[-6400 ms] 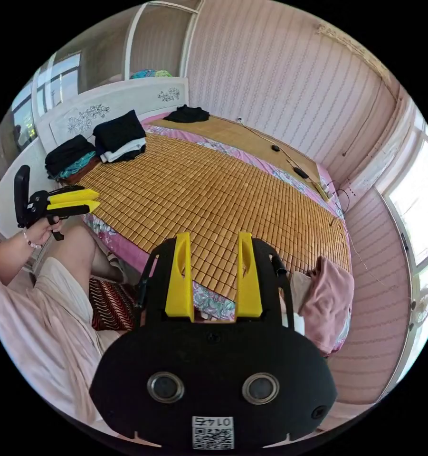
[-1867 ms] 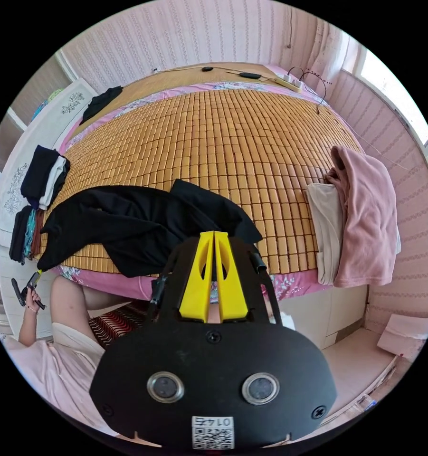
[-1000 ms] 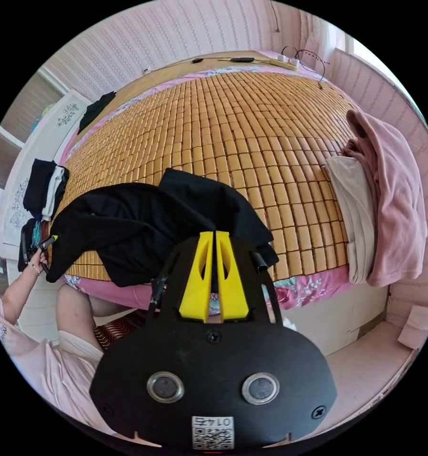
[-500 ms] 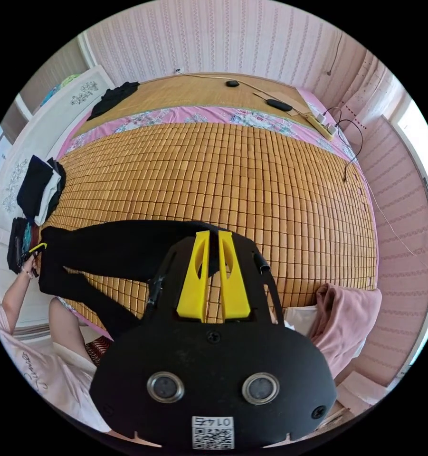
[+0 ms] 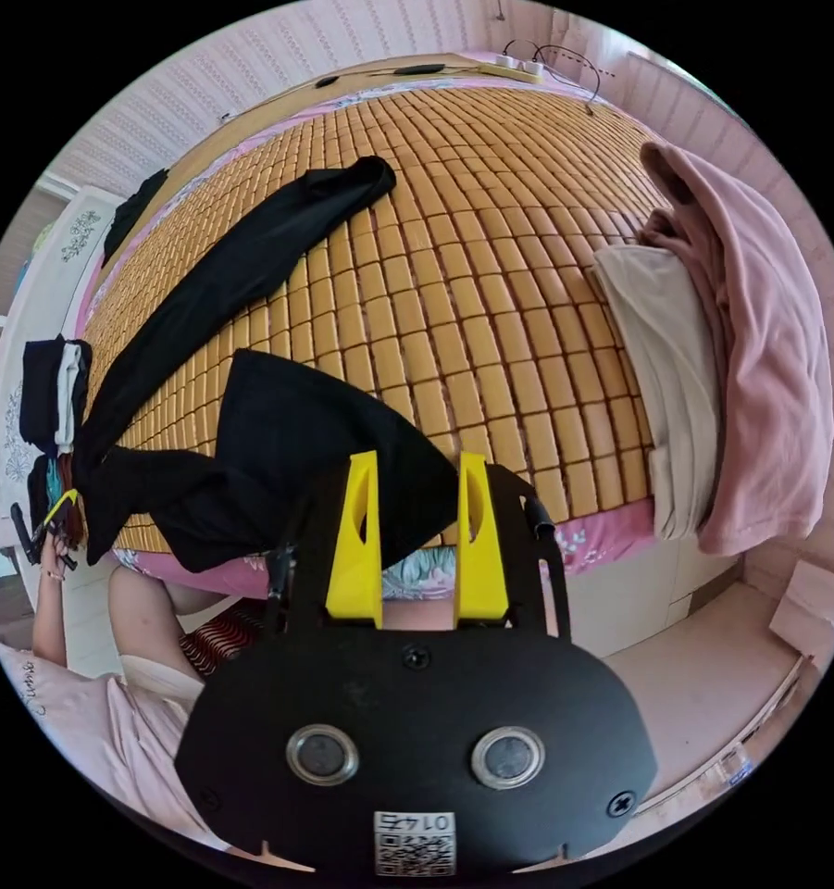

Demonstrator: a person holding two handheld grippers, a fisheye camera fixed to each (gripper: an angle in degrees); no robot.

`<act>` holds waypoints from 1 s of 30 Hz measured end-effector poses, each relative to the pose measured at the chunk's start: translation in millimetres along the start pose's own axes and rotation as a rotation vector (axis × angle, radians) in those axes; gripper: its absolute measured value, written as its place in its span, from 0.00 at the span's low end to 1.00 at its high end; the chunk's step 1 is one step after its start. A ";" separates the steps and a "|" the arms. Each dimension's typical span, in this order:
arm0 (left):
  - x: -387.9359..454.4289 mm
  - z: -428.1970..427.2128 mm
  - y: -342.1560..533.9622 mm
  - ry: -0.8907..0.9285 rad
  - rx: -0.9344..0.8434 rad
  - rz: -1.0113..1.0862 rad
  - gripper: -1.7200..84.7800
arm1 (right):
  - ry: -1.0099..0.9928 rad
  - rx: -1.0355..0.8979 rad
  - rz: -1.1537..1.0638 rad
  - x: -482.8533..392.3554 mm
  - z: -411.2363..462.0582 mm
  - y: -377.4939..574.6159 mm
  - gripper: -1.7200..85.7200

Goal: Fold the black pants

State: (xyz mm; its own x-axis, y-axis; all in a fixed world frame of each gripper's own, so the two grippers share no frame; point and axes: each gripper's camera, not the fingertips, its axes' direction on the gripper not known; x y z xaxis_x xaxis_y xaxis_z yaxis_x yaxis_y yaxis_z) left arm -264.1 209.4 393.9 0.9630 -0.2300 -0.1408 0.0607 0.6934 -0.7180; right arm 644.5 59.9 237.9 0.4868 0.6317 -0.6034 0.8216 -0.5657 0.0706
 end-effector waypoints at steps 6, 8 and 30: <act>82.1 50.2 0.1 0.126 -0.073 0.098 0.08 | 0.010 0.038 -0.038 -11.4 -13.3 3.5 0.05; 89.4 65.5 -4.2 0.118 -0.102 0.079 0.08 | -0.038 0.049 -0.059 -11.5 -25.9 0.4 0.04; 100.6 63.2 22.0 0.116 -0.104 0.034 0.08 | 0.063 0.226 0.219 62.2 -49.4 72.0 0.07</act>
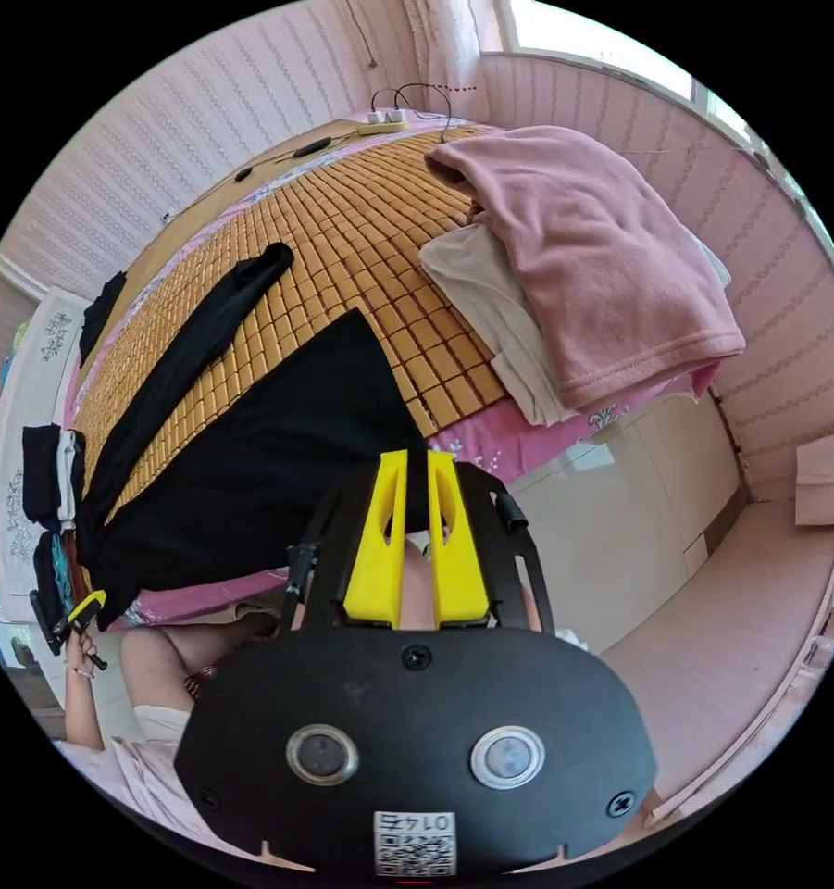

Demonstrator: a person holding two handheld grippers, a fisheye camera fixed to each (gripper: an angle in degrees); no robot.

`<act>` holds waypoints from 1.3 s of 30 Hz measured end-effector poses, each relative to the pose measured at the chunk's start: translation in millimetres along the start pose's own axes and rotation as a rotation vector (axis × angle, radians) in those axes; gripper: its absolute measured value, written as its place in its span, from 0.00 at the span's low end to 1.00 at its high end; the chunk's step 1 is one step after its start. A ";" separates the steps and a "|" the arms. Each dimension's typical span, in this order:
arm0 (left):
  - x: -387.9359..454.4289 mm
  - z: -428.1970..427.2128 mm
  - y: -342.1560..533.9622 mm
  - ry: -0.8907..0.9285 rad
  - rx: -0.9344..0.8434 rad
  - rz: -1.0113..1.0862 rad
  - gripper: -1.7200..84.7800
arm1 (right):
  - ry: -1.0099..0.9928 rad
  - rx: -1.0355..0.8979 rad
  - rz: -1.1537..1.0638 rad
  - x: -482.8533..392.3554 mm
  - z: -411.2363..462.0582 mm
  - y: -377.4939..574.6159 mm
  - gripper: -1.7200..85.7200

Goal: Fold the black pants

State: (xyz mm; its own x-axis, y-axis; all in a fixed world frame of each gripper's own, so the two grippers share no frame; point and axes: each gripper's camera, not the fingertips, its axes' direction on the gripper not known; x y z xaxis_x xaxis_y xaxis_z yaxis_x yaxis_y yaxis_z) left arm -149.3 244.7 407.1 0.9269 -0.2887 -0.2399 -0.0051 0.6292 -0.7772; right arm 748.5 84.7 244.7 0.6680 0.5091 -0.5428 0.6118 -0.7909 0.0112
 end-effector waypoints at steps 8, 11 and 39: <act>35.5 9.4 -36.8 -0.024 0.023 0.117 0.08 | -0.027 0.083 -0.347 -89.0 3.1 -73.7 0.10; 54.3 22.3 -74.4 -0.010 0.027 0.162 0.08 | -0.050 0.104 -0.436 -130.6 13.5 -115.1 0.10; 106.9 103.4 -196.8 0.090 0.078 0.310 0.09 | -0.161 -0.062 -0.437 -116.5 12.5 -257.8 0.02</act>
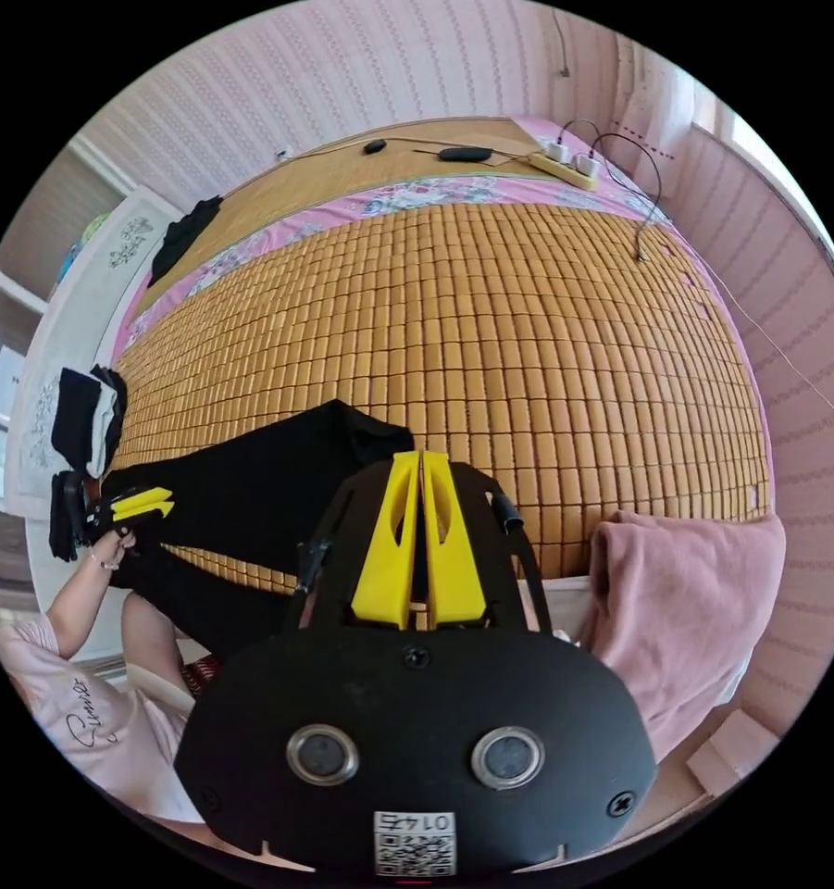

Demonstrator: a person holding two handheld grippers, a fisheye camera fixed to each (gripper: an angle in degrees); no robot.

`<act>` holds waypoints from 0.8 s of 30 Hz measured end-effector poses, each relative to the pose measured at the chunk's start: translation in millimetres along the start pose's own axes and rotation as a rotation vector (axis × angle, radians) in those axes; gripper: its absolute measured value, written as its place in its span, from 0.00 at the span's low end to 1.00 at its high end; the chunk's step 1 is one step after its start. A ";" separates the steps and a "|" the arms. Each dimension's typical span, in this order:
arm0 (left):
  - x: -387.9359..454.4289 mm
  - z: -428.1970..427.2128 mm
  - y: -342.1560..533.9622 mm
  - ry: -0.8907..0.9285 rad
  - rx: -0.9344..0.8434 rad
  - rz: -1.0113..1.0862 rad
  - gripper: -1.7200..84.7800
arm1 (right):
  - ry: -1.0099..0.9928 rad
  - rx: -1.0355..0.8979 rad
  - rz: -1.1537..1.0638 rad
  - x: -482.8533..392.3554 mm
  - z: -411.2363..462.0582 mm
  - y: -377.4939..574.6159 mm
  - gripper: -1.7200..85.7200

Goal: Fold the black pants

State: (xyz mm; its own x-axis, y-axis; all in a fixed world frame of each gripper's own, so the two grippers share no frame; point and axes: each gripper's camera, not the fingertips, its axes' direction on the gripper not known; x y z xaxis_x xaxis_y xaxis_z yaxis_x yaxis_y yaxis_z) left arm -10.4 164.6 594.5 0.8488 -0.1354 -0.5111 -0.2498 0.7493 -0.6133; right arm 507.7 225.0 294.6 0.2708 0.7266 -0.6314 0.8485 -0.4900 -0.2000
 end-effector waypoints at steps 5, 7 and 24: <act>-4.3 3.4 26.9 -0.072 -0.062 0.000 0.09 | 0.010 -0.130 -0.149 -67.3 70.6 -4.3 0.01; -8.3 0.2 36.4 -0.063 -0.032 -0.015 0.07 | 0.113 -0.127 -0.078 -73.6 94.7 -12.6 0.01; -27.9 -118.5 210.3 -0.050 0.111 -0.261 0.02 | 0.230 0.172 0.026 -163.7 -1.6 209.8 0.01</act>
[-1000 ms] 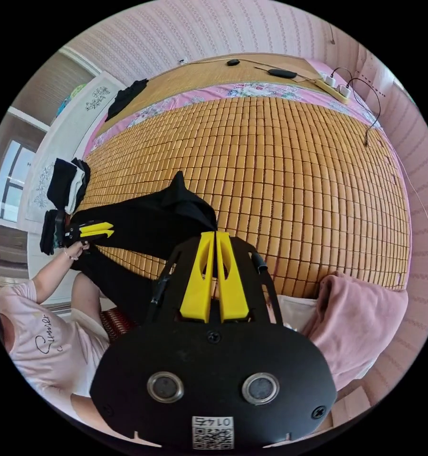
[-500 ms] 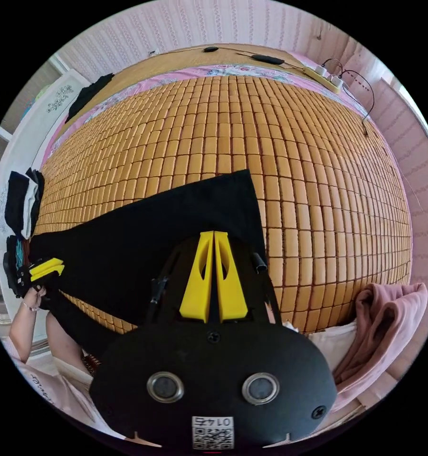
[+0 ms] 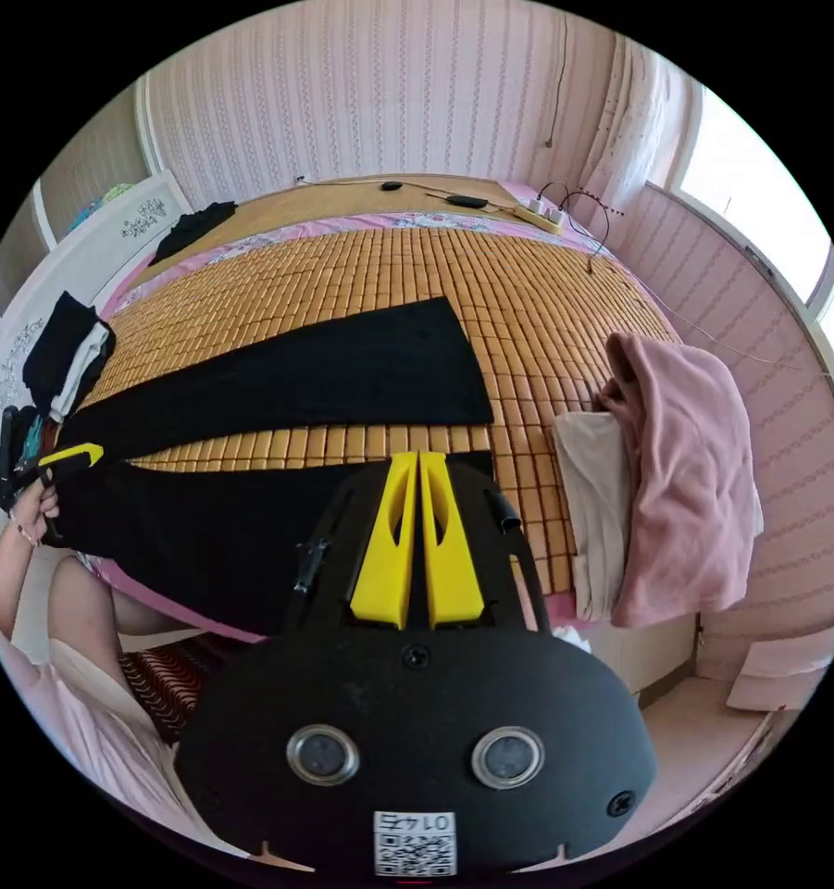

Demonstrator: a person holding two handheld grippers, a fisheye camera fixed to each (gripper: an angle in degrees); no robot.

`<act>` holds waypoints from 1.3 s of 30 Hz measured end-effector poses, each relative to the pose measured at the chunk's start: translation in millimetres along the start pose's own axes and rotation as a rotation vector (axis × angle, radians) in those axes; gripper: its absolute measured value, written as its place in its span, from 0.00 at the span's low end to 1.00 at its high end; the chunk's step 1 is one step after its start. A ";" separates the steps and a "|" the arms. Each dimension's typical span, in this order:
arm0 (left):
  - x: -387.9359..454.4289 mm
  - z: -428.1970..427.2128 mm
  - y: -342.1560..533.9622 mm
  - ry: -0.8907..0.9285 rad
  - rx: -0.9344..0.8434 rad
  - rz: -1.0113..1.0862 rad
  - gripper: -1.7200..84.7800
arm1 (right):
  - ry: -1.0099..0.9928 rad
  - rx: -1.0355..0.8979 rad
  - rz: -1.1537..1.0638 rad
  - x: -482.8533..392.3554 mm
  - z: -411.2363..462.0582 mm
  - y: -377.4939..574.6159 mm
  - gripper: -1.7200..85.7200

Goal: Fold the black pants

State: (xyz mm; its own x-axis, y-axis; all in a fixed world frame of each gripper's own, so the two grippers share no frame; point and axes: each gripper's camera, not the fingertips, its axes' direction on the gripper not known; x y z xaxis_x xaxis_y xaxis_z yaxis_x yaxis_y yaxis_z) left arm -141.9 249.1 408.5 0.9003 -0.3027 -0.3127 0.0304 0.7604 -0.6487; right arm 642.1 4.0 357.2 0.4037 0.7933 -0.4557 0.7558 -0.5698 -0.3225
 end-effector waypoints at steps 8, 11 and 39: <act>-91.0 -119.4 188.5 -0.150 0.119 -0.428 0.03 | -0.121 -0.193 0.143 -30.5 -25.7 115.5 0.01; -122.6 -147.4 241.3 -0.154 0.183 -0.564 0.06 | -0.128 -0.186 0.118 -56.7 -30.9 111.5 0.01; -263.3 -234.3 428.9 0.101 0.462 -0.933 0.12 | -0.252 -0.135 -0.824 -461.1 -57.4 -32.1 0.03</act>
State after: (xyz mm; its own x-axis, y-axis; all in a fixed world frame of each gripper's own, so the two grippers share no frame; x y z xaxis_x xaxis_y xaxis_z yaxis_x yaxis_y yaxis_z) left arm -467.6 520.4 50.0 0.3941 -0.9130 0.1053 0.8767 0.3391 -0.3410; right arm 461.4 -331.3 625.3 -0.4128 0.8614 -0.2958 0.8180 0.2078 -0.5363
